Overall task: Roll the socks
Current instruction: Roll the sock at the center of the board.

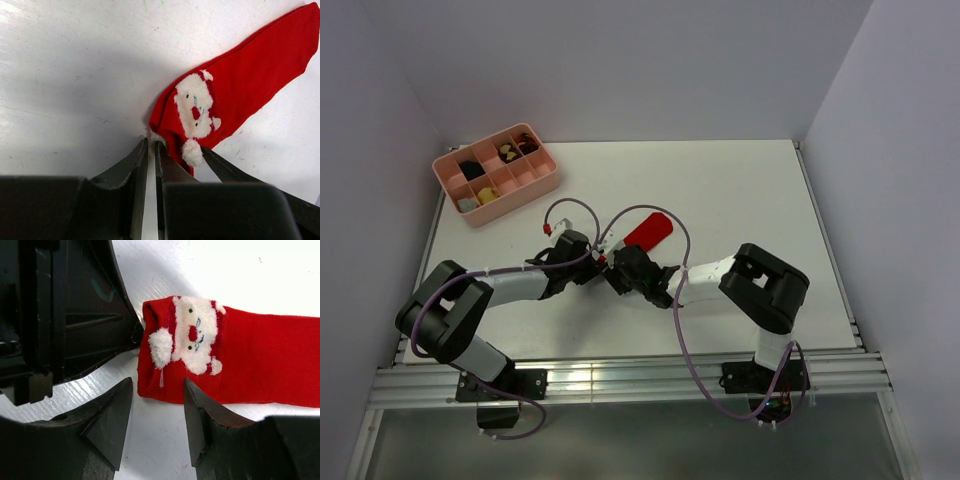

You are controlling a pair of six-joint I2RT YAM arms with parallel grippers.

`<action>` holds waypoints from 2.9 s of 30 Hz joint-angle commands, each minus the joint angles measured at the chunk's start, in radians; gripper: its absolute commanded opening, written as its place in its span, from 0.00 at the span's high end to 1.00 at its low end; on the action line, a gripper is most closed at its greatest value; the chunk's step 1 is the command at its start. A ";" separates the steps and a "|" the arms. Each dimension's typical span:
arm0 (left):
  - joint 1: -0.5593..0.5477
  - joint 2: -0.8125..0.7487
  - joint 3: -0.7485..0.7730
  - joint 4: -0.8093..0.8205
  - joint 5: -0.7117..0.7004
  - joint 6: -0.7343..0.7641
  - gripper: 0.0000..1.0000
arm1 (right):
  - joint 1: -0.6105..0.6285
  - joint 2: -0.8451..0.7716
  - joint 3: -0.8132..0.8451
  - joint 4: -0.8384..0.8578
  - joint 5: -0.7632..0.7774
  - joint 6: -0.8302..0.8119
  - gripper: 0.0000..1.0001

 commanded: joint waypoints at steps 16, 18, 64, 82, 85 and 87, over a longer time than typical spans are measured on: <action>-0.005 -0.020 0.027 -0.008 -0.012 0.004 0.84 | 0.010 0.057 0.055 0.052 0.008 0.014 0.49; -0.005 -0.020 0.029 -0.008 -0.014 0.001 0.84 | 0.010 0.078 0.072 0.036 0.007 0.014 0.50; 0.094 0.174 0.343 -0.103 0.274 0.340 0.52 | -0.308 -0.027 -0.086 0.108 -0.571 0.465 1.00; 0.082 0.343 0.446 -0.141 0.467 0.476 0.53 | -0.308 -0.020 -0.061 0.061 -0.553 0.427 1.00; 0.073 0.381 0.467 -0.143 0.476 0.496 0.53 | -0.308 -0.020 -0.060 0.058 -0.553 0.420 1.00; 0.061 0.407 0.484 -0.146 0.490 0.509 0.54 | -0.306 -0.021 -0.055 0.052 -0.551 0.413 1.00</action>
